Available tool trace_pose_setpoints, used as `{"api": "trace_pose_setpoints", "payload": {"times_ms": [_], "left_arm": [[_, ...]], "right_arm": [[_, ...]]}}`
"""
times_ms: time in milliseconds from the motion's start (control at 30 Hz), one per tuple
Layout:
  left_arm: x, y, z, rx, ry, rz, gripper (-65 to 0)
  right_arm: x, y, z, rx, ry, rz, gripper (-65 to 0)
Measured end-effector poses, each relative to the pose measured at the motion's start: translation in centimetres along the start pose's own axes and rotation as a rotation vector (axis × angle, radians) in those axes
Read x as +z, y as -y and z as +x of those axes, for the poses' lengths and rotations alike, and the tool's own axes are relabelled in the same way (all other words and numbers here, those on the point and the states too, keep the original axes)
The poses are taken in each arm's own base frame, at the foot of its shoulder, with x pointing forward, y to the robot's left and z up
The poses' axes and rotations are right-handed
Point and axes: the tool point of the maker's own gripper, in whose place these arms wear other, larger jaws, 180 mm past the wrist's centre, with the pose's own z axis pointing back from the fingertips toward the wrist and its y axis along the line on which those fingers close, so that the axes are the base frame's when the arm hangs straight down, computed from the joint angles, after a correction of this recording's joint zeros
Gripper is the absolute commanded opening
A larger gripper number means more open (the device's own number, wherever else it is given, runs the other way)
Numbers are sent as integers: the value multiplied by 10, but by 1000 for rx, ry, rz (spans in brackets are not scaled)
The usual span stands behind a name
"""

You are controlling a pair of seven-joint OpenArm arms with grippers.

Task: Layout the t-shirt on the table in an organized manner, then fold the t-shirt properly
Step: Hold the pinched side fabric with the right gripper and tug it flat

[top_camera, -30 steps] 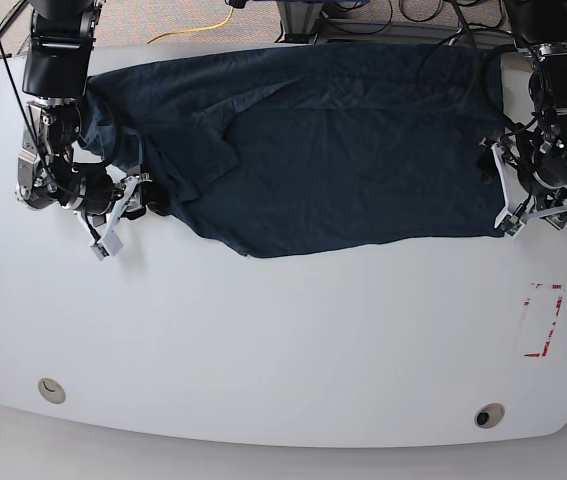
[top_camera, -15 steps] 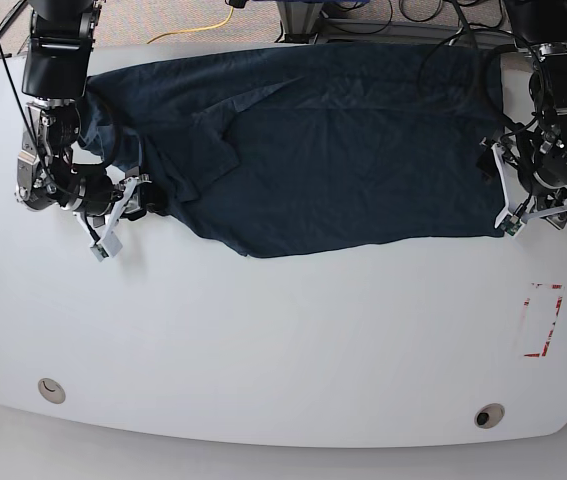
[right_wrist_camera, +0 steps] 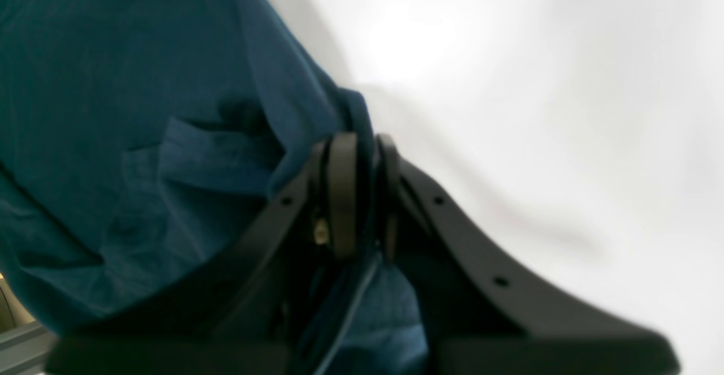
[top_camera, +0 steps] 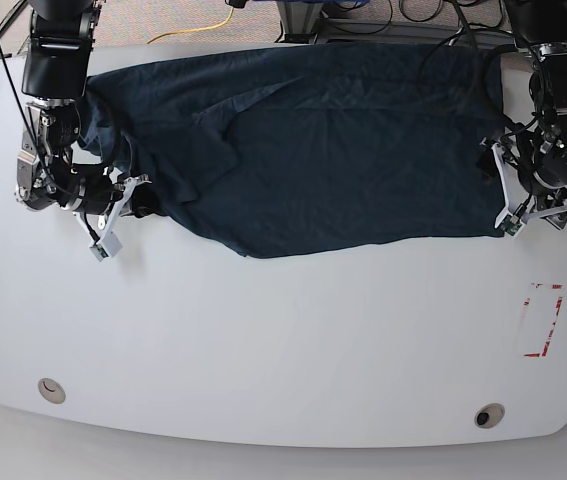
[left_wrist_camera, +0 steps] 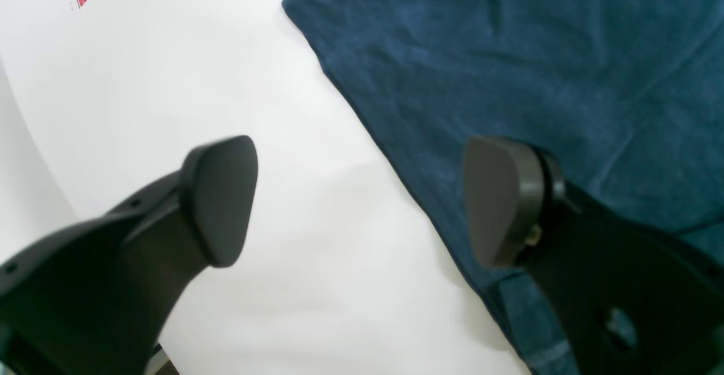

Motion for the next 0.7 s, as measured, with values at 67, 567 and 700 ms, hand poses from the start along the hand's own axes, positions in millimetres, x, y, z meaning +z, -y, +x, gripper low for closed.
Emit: {"api": "trace_pose_setpoints", "payload": {"times_ms": [67, 567, 700], "left_arm": [[0, 0, 0, 0, 0, 0, -125], [0, 0, 0, -1, 0, 1, -125], [0, 0, 0, -2, -1, 1, -125]], "right_arm": [[1, -2, 3, 12, 6, -2, -601], [29, -14, 42, 175, 68, -46, -650], [31, -18, 48, 191, 83, -45, -629]]}}
